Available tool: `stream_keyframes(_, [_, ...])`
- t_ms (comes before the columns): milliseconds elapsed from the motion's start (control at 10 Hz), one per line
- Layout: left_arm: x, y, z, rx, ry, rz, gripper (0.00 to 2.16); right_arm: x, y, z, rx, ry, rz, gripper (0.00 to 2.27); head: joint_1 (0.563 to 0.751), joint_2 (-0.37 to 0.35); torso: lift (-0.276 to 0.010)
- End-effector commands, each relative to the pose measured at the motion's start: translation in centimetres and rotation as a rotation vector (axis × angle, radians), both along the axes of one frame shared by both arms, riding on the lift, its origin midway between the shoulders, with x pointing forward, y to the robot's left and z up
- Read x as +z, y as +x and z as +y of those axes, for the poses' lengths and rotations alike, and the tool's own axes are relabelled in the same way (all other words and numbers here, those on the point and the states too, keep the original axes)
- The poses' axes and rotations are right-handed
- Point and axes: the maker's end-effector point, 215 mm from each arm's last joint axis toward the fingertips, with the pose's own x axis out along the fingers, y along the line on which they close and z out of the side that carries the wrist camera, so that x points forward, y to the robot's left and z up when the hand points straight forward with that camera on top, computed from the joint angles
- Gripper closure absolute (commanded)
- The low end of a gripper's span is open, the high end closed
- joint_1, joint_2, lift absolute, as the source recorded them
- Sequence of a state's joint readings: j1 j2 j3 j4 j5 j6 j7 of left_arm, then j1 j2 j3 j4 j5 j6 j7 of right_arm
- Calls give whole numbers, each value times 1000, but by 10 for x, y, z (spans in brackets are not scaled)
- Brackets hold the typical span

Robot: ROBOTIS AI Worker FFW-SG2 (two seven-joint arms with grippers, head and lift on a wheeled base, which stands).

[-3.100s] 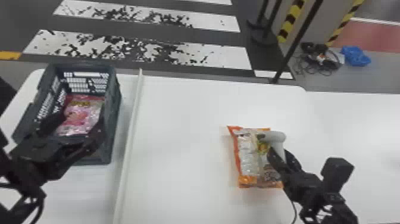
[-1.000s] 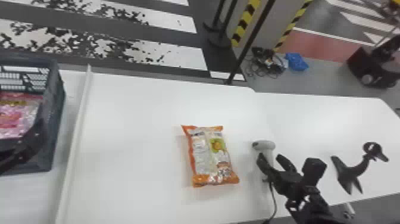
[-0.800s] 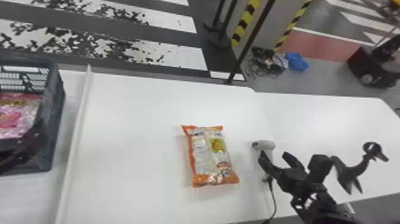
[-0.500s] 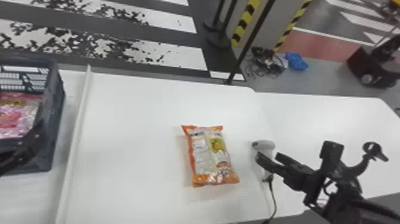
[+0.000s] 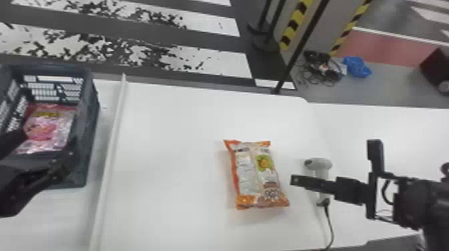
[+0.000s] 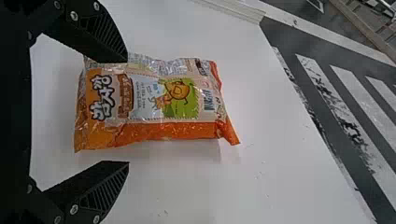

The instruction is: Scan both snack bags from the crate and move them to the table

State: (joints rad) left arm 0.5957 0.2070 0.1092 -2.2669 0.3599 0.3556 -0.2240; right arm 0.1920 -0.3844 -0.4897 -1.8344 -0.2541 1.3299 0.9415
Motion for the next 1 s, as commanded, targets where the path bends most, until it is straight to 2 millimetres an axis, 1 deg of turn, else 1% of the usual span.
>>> stream_keyframes(0, [0, 0, 1, 1, 2, 0, 36, -9, 7, 15, 38, 16, 25, 167, 695, -237, -87])
stream_keyframes(200, [-2, -1, 1, 2, 5, 3, 36, -16, 32, 30, 86, 53, -10, 167, 695, -196, -87])
stream_keyframes(300, [-3, -1, 2, 1, 9, 6, 36, -22, 41, 37, 118, 46, -35, 164, 695, -181, -87])
stream_keyframes(400, [-4, -3, 2, 2, 10, 9, 36, -30, 47, 40, 142, 20, -49, 164, 695, -173, -87])
stream_keyframes(600, [-6, -4, 3, 1, 12, 12, 36, -46, 48, 45, 184, -13, -58, 154, 695, -156, -87])
stream_keyframes(800, [-5, -4, 3, -2, 11, 10, 36, -63, 44, 48, 211, -22, -38, 144, 695, -148, -87])
stream_keyframes(900, [-6, -4, 3, 0, 12, 12, 36, -68, 40, 54, 225, -15, -24, 140, 695, -148, -87])
